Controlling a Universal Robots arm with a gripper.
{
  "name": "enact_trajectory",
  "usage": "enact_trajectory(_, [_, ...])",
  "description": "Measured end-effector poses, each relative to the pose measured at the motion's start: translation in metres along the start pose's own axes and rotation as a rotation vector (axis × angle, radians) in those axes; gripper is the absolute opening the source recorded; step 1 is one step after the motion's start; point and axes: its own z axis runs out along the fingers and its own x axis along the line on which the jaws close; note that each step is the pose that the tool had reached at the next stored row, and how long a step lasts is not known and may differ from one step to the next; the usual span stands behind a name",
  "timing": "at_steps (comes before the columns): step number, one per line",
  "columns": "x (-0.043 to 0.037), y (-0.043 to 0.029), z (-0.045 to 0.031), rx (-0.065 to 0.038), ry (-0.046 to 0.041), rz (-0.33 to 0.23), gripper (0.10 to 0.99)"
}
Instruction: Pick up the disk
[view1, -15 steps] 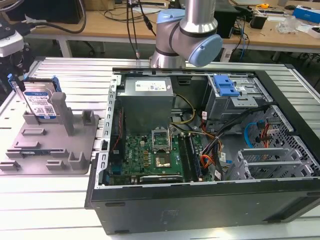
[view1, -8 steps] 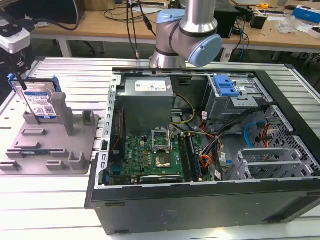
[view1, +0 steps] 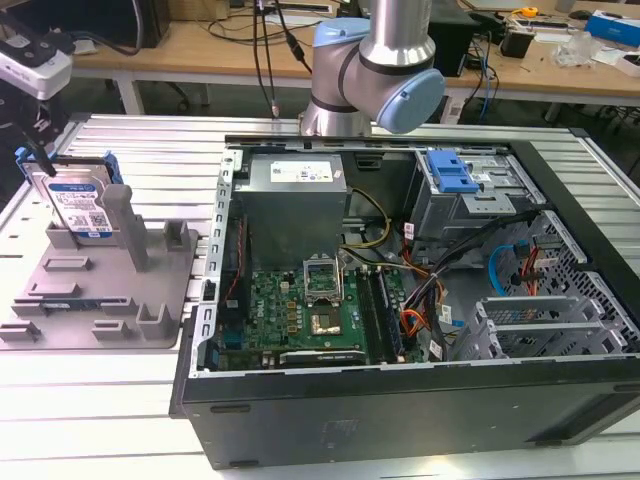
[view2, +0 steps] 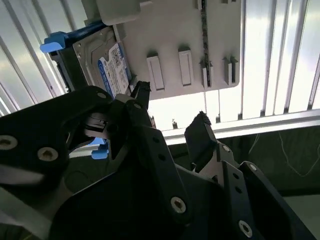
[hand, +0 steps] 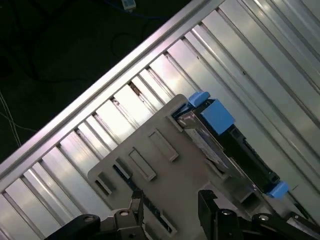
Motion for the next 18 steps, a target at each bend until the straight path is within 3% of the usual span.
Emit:
enact_trajectory(7, [0.0, 0.0, 0.0007, 0.001, 0.0047, -0.142, 0.557])
enact_trajectory(10, [0.0, 0.0, 0.0013, 0.001, 0.008, -0.239, 0.557])
enact_trajectory(15, [0.0, 0.0, 0.0017, 0.002, 0.0112, -0.337, 0.557])
enact_trajectory(18, [0.0, -0.0001, 0.0019, 0.004, 0.0139, -0.439, 0.557])
